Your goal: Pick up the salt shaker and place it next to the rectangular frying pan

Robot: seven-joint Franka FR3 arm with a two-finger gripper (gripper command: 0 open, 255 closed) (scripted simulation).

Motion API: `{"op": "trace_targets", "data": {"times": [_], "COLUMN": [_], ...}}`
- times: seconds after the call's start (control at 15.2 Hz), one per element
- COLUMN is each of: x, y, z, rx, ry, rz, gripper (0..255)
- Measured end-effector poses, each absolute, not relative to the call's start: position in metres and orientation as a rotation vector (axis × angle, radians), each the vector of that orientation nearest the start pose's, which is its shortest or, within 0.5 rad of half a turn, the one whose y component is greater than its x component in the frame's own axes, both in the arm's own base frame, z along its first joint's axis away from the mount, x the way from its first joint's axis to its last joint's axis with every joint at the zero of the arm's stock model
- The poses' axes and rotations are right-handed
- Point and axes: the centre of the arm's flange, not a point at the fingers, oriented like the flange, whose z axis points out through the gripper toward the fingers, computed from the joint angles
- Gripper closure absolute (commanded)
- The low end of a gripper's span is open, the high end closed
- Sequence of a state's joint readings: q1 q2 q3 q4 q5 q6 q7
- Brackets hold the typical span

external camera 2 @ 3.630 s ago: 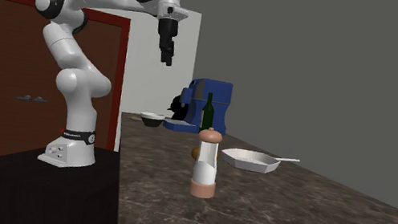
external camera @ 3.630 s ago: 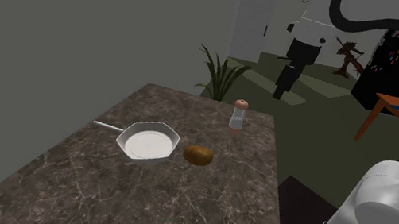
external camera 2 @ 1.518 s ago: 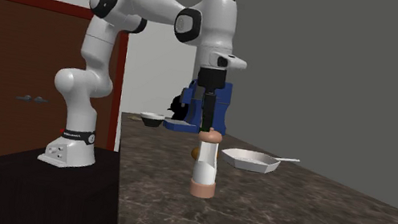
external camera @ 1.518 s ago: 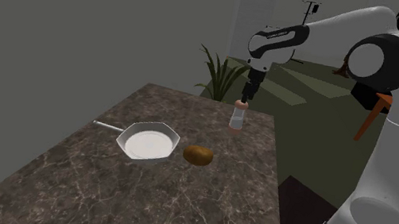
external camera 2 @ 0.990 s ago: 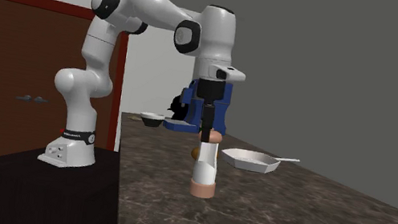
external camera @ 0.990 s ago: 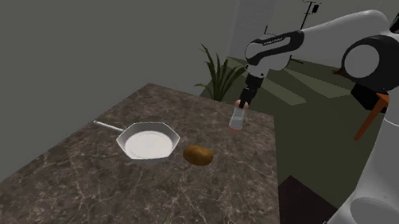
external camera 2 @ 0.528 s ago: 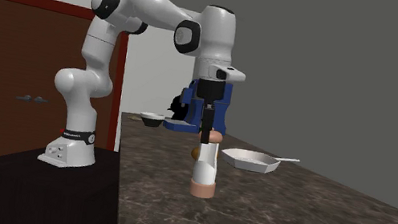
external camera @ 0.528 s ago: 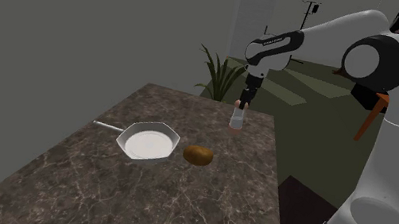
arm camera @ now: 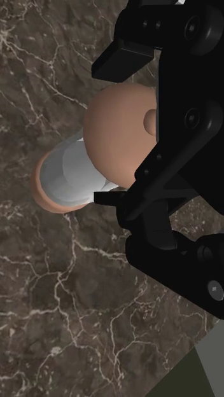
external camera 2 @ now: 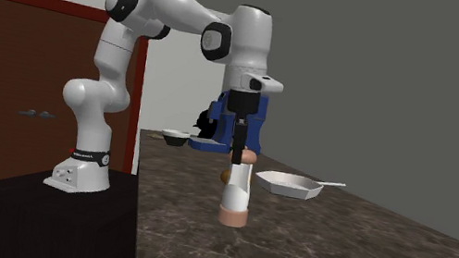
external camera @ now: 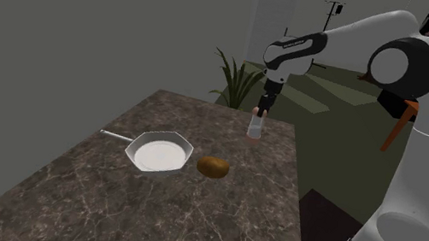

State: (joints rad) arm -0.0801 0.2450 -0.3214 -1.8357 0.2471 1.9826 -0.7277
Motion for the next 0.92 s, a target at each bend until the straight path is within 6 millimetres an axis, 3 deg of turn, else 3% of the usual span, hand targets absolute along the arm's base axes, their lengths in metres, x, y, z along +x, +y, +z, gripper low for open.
{"op": "trace_targets", "data": {"times": [0.92], "x": [0.572], "y": [-0.214], "z": [0.468], "rx": [-2.957], "ry": [-0.331], "rz": [-0.013], "gripper": [255]}}
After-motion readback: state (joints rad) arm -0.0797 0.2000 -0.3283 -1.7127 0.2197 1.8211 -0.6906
